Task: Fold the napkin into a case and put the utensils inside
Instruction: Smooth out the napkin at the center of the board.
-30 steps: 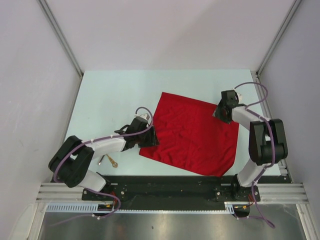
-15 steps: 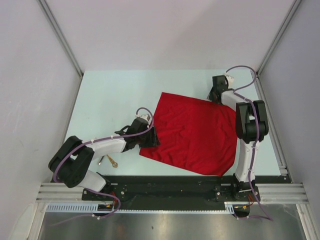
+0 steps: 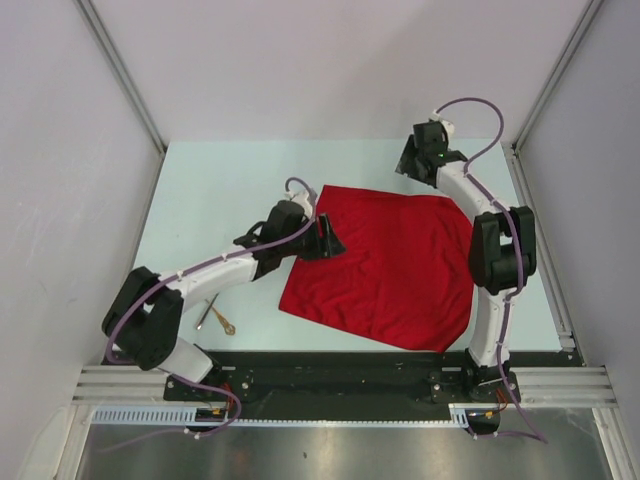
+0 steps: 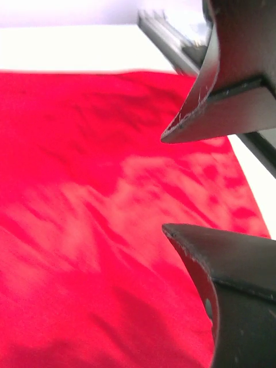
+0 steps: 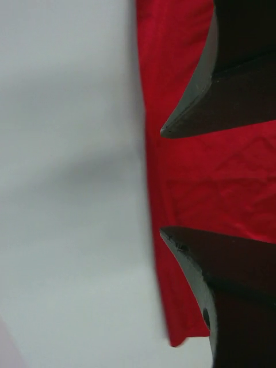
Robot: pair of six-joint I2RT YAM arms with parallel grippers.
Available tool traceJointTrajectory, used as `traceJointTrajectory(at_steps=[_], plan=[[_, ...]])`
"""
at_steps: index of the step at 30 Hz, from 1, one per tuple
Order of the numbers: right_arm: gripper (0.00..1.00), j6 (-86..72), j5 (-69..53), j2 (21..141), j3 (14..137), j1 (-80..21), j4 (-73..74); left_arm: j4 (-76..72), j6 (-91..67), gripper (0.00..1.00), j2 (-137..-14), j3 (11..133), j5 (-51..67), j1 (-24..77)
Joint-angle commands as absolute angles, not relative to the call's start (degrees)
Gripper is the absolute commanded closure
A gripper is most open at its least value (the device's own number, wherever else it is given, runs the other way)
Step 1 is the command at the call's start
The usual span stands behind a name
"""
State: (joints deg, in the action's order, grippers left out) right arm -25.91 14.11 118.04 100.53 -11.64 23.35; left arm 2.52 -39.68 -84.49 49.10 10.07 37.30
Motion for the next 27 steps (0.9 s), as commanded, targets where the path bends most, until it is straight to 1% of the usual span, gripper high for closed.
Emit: traceJointTrajectory(at_steps=[1, 2, 6, 13, 18, 20, 21, 23, 24, 25, 27], plan=[[0.34, -25.8, 11.6, 115.1, 96.0, -17.7, 23.9, -2.5, -42.2, 0.38, -86.7, 54.1, 14.3, 36.6], [0.34, -25.8, 13.3, 116.1, 96.2, -20.6, 23.9, -3.4, -42.3, 0.38, -86.3, 53.8, 14.1, 36.6], [0.37, -28.0, 18.7, 120.0, 97.0, -25.4, 25.9, -1.4, -41.6, 0.39, -84.5, 50.9, 13.2, 36.5], [0.41, -28.0, 20.1, 124.9, 96.6, -27.7, 21.9, -0.4, -39.8, 0.39, -77.8, 43.0, 11.3, 36.5], [0.41, -25.4, 21.8, 131.4, 102.0, -27.2, 19.2, 0.8, -39.0, 0.39, -74.3, 39.7, 11.2, 36.5], [0.41, -24.7, 21.6, 134.3, 106.2, -25.8, 19.0, 0.8, -39.0, 0.39, -73.8, 39.2, 11.4, 36.5], [0.41, -24.6, 21.3, 136.2, 112.2, -25.1, 19.7, 0.9, -38.8, 0.39, -73.8, 39.1, 11.4, 36.5], [0.41, -24.1, 21.2, 141.6, 118.9, -23.0, 20.0, 2.0, -38.3, 0.39, -73.9, 39.3, 11.4, 36.5], [0.41, -23.0, 21.4, 143.4, 128.1, -22.3, 22.3, 2.3, -38.1, 0.39, -73.9, 39.5, 11.5, 36.5], [0.41, -22.6, 22.0, 146.9, 132.5, -21.7, 23.9, 2.4, -37.7, 0.39, -73.8, 39.5, 11.7, 36.6], [0.39, -21.6, 20.8, 149.2, 141.7, -20.2, 29.5, 2.4, -37.7, 0.37, -74.2, 39.6, 12.3, 36.6]])
